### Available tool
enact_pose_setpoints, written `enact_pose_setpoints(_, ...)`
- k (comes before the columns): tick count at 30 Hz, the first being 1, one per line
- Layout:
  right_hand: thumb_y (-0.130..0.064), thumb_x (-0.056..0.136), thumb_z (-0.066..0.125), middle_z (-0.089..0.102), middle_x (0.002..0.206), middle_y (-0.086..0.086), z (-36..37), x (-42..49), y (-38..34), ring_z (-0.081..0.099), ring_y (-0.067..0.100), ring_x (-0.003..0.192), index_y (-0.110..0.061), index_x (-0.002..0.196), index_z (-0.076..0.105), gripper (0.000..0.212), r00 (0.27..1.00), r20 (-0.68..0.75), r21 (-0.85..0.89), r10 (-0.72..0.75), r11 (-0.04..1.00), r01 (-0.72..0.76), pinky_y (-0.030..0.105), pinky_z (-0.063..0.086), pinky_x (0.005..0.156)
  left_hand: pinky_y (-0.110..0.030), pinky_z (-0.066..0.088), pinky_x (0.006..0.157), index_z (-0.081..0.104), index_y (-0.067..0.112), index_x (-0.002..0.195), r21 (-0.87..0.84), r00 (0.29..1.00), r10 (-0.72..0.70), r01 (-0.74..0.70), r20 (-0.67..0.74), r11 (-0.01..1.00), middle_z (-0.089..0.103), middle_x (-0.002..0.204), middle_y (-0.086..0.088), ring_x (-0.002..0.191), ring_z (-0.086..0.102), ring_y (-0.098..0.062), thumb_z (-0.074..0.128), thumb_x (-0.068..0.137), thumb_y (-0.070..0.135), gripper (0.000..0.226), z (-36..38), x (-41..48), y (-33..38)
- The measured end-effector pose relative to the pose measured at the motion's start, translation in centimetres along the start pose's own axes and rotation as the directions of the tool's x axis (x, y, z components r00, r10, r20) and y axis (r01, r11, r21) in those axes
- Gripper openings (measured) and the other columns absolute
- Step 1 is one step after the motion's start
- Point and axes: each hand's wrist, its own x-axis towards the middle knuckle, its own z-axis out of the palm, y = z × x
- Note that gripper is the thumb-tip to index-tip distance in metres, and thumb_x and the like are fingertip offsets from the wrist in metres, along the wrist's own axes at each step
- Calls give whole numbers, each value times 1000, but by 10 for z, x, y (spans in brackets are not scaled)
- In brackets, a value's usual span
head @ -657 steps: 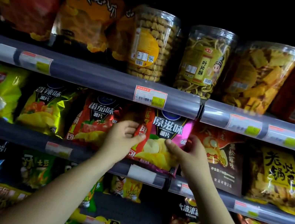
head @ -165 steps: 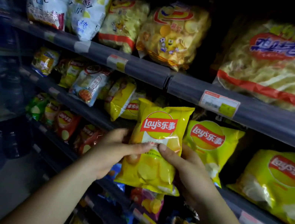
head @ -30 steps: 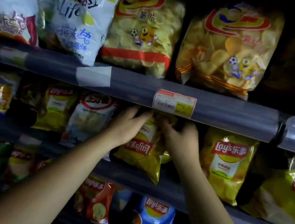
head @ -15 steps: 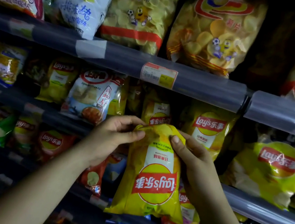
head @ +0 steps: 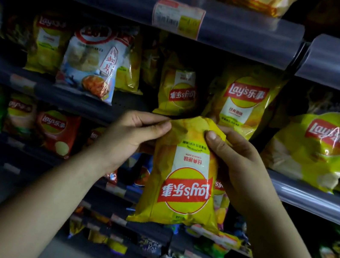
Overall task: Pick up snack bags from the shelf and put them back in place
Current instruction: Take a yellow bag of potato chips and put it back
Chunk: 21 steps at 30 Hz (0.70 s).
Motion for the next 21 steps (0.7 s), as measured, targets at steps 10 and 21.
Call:
enact_pose_setpoints(10, -30, 80, 74, 78, 111, 17, 6, 0, 4, 78, 33, 100, -13, 116, 69, 41, 992, -92, -83, -91, 993, 83, 47, 63, 84, -31, 54, 81, 73, 20, 106, 87, 996, 28, -21, -82, 996, 77, 104, -3, 100, 72, -18, 79, 77, 28, 31, 13, 1, -2)
enact_pose_setpoints(21, -29, 75, 73, 80, 102, 13, 98, 45, -8, 78, 30, 93, -15, 114, 71, 42, 967, -147, -73, -210, 977, 201, 36, 65, 78, -38, 55, 89, 80, 18, 101, 18, 989, 149, -149, -8, 989, 79, 100, -7, 99, 73, -21, 68, 85, 27, 22, -85, 27, 45)
